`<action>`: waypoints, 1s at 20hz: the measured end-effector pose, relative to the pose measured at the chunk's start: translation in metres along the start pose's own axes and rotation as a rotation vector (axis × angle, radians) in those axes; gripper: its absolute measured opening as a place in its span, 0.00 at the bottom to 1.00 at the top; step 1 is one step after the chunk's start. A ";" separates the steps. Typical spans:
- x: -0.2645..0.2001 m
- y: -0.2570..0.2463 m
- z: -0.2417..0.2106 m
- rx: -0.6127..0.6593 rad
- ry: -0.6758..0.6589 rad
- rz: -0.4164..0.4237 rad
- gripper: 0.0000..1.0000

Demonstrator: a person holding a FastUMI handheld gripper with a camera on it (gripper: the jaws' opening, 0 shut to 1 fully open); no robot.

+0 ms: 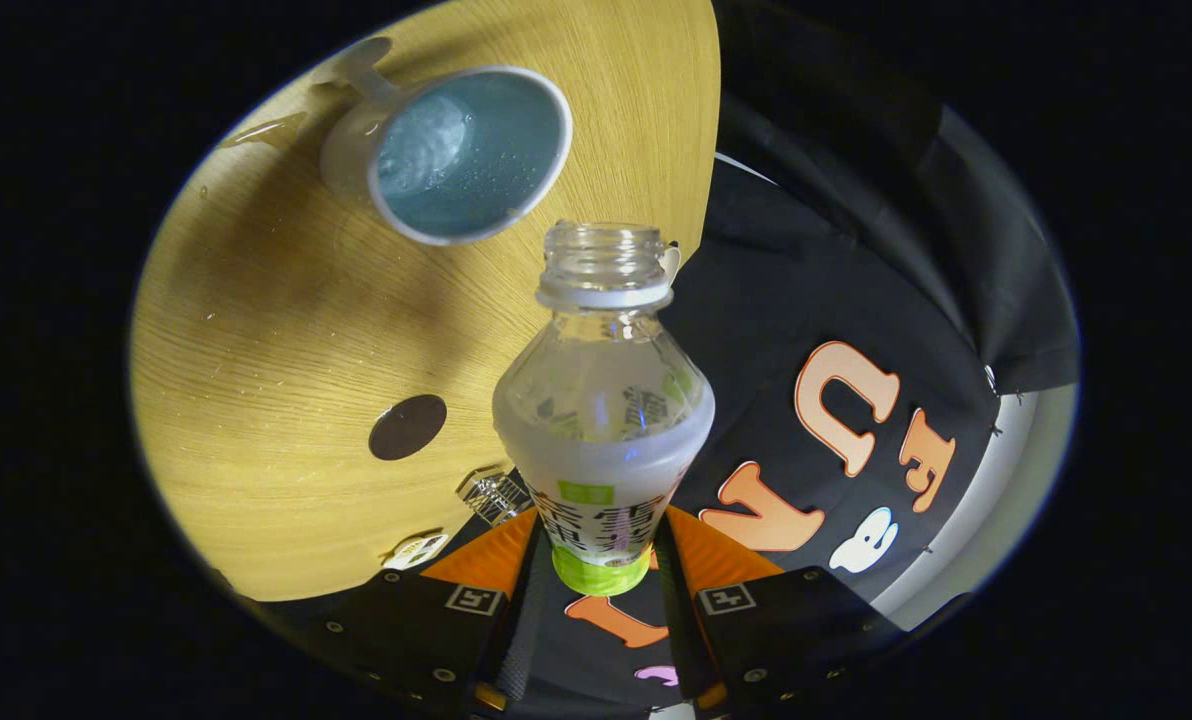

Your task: Take the bottle from table, then pour the juice into the cup, finally place the bottle on the coaster

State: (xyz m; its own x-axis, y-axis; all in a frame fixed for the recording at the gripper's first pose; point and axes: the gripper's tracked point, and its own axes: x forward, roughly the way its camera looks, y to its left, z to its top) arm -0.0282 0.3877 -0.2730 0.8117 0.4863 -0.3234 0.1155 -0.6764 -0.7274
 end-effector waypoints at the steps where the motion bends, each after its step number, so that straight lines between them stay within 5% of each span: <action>1: 0.000 0.003 -0.002 0.025 0.005 0.005 0.56; 9: -0.014 0.030 -0.001 0.393 0.048 0.089 0.57; 20: -0.036 0.068 -0.009 1.219 0.093 0.335 0.57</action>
State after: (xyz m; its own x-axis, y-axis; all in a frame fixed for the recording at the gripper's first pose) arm -0.0447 0.3193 -0.3055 0.7416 0.3165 -0.5915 -0.6630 0.2118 -0.7180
